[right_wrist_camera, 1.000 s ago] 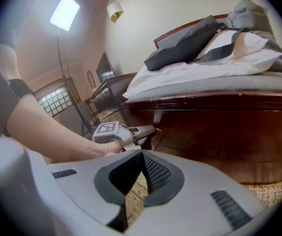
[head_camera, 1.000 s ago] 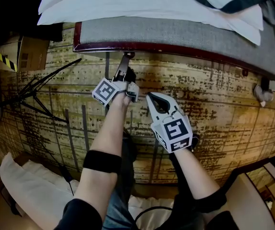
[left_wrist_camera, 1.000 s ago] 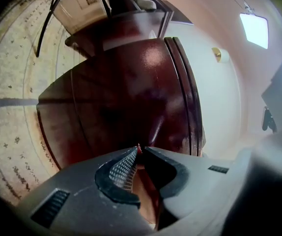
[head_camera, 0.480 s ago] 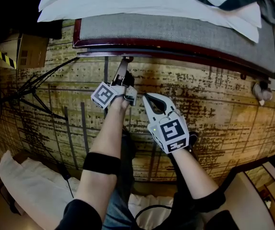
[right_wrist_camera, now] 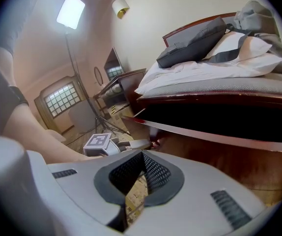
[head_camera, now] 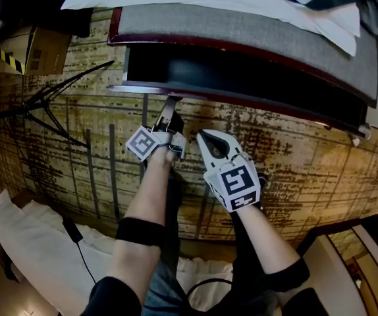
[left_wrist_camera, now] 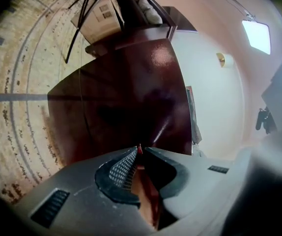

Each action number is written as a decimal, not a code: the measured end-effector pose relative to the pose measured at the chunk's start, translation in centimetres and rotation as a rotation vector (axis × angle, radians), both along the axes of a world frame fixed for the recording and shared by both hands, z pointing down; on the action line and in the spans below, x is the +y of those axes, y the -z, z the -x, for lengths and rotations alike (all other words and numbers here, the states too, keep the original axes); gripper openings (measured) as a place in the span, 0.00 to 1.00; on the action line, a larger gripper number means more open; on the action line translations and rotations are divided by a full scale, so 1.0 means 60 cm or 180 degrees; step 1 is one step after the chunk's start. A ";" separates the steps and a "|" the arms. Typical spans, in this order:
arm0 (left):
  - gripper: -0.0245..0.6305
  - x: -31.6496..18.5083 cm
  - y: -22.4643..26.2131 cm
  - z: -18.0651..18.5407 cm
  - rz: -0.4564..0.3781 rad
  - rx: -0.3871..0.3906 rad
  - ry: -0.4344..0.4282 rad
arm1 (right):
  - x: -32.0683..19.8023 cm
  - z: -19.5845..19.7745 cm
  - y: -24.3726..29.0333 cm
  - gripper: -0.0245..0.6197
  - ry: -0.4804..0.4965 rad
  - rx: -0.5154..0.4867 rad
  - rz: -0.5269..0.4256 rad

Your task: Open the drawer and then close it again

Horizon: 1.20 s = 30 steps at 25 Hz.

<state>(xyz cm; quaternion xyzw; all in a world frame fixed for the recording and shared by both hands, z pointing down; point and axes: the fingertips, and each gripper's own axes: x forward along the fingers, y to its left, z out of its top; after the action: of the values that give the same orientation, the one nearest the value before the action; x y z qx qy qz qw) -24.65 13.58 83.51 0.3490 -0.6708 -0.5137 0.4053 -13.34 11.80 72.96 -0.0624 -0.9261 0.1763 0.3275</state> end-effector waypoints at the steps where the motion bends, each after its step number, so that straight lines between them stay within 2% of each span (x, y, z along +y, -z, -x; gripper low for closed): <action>1: 0.11 0.009 0.000 -0.009 0.0004 0.0012 0.0000 | 0.005 -0.007 0.001 0.04 0.0022 0.0018 0.0005; 8: 0.11 0.074 -0.005 -0.070 0.0142 0.0156 -0.0102 | 0.028 -0.043 0.010 0.04 0.0105 0.0116 0.0022; 12: 0.11 0.104 -0.003 -0.101 0.0139 0.0285 -0.0064 | 0.040 -0.050 0.020 0.04 0.0145 0.0134 0.0025; 18: 0.11 0.153 -0.011 -0.144 0.0303 0.0320 -0.0150 | 0.041 -0.048 0.029 0.04 0.0174 0.0139 0.0014; 23: 0.12 0.158 -0.006 -0.152 0.0342 0.0275 -0.0262 | 0.040 -0.046 0.042 0.04 0.0211 0.0129 0.0002; 25: 0.14 0.157 -0.007 -0.156 0.0450 0.0263 -0.0364 | 0.037 -0.047 0.044 0.04 0.0213 0.0136 -0.0006; 28: 0.14 0.165 -0.005 -0.160 0.0765 0.0196 -0.0546 | 0.033 -0.051 0.049 0.04 0.0215 0.0166 -0.0020; 30: 0.13 0.178 0.006 -0.158 0.0908 0.0177 -0.0579 | 0.035 -0.054 0.058 0.04 0.0236 0.0187 -0.0032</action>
<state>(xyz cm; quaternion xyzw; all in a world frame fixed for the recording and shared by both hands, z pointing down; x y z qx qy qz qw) -15.16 24.29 83.13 0.3329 -0.6911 -0.3840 0.5139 -10.12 13.88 69.50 -0.0898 -0.9141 0.1611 0.3612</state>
